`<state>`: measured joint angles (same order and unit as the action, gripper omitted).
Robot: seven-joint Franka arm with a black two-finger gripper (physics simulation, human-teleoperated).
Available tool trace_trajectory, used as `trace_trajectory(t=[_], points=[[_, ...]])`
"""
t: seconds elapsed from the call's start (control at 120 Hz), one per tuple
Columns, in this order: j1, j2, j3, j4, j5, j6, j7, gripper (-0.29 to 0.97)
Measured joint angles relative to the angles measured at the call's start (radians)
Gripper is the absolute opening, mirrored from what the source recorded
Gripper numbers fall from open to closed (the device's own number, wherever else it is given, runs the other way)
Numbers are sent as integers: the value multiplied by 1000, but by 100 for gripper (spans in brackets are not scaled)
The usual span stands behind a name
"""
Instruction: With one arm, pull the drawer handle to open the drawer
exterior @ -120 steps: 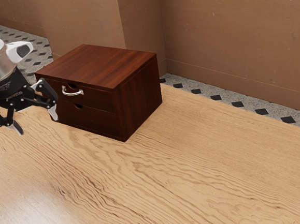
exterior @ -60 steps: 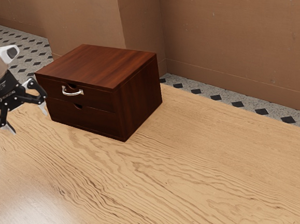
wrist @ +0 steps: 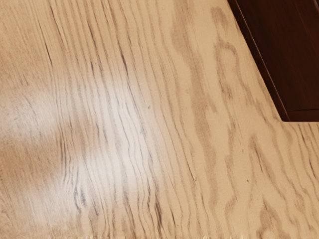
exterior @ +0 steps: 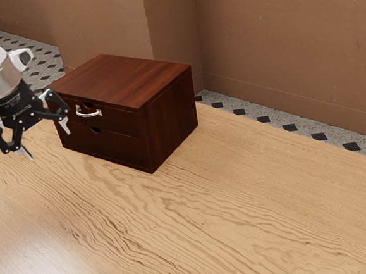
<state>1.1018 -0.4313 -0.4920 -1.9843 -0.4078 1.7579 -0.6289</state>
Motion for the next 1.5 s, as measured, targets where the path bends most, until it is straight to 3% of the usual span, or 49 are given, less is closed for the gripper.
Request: trace_trajectory(t=[0.408,0.6,1.183,1.283,1.392,1.5], points=[[4,-9,38,-25,15,-25,-192,68],[179,31,-139,14,-51,49,-219,68],[261,38,-207,-28,-87,295,-111,68],[285,73,-218,-16,-99,318,-93,68],[354,146,-300,41,-104,338,-77,68],[376,209,-328,81,-100,352,-62,68]])
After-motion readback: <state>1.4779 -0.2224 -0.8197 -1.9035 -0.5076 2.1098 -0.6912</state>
